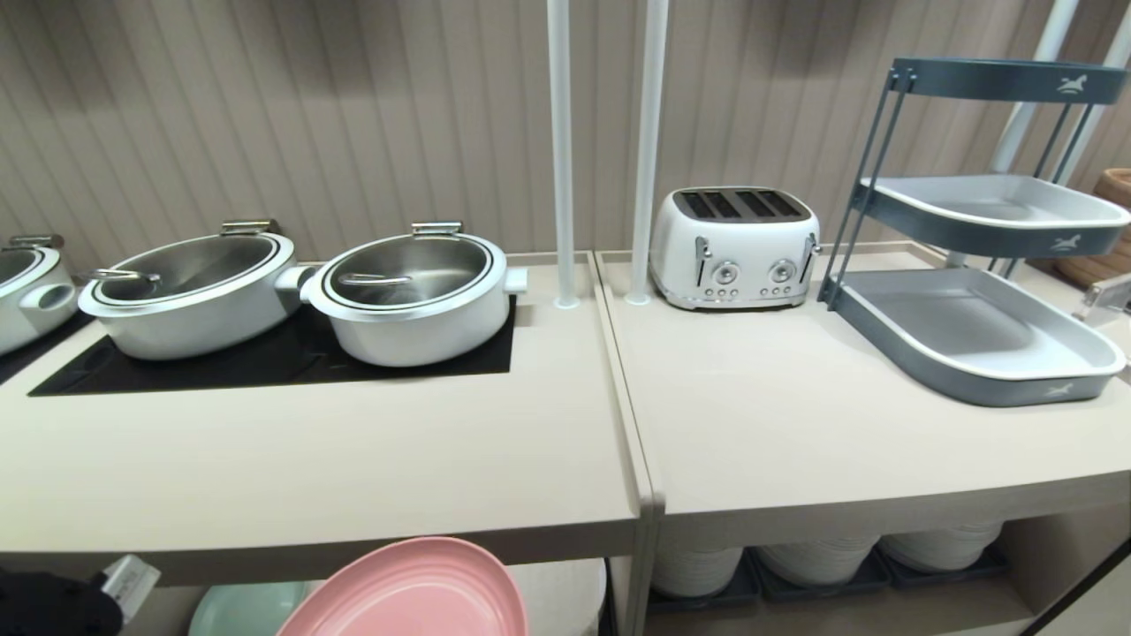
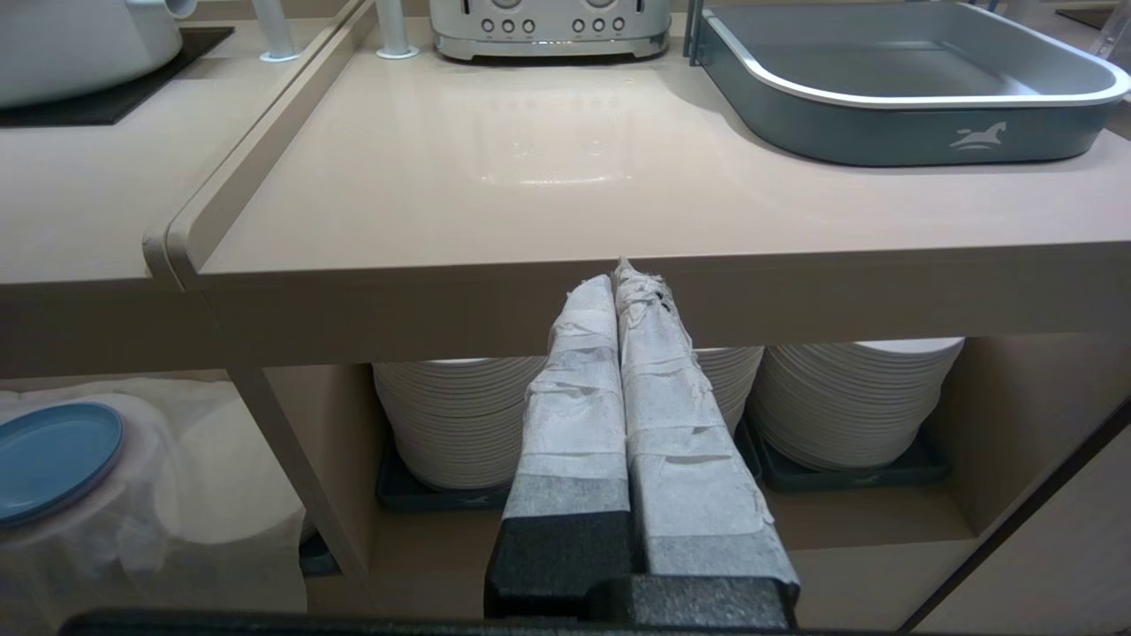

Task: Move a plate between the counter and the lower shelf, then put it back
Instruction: Put the plate

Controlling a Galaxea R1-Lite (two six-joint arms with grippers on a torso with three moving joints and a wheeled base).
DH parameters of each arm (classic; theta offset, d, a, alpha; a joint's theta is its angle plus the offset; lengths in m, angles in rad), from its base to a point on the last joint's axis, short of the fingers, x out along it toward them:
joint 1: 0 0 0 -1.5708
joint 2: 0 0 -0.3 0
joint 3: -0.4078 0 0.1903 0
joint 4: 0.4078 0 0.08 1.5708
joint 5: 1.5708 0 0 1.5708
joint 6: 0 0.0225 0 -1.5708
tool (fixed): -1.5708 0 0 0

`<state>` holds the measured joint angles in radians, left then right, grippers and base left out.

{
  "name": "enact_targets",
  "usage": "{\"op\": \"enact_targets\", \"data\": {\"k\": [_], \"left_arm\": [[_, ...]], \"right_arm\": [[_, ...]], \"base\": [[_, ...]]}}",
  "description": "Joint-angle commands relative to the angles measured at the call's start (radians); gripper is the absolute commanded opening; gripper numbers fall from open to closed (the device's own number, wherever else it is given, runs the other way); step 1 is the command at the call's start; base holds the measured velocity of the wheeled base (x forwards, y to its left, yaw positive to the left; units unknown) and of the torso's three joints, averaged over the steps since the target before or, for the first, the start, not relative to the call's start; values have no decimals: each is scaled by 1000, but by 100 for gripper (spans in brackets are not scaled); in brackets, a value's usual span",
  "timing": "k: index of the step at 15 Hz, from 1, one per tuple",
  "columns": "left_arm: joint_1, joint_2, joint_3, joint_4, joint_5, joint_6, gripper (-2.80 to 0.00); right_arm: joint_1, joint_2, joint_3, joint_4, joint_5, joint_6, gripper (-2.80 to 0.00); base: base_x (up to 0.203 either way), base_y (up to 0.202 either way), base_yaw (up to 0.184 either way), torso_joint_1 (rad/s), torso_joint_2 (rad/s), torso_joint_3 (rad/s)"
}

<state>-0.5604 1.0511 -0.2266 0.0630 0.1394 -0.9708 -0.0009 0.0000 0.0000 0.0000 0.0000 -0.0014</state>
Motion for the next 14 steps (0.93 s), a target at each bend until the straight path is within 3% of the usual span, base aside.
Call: {"op": "enact_targets", "data": {"k": [1, 9, 14], "left_arm": [[1, -6, 3, 1, 2, -6, -280], [1, -13, 9, 0, -1, -6, -280], [2, -9, 9, 0, -4, -6, -280]], "right_arm": [[1, 0, 0, 0, 0, 0, -280], [1, 0, 0, 0, 0, 0, -280], [-1, 0, 0, 0, 0, 0, -280]], "base": [[0, 0, 0, 0, 0, 0], [0, 0, 0, 0, 0, 0], [-1, 167, -2, 4, -1, 0]]}}
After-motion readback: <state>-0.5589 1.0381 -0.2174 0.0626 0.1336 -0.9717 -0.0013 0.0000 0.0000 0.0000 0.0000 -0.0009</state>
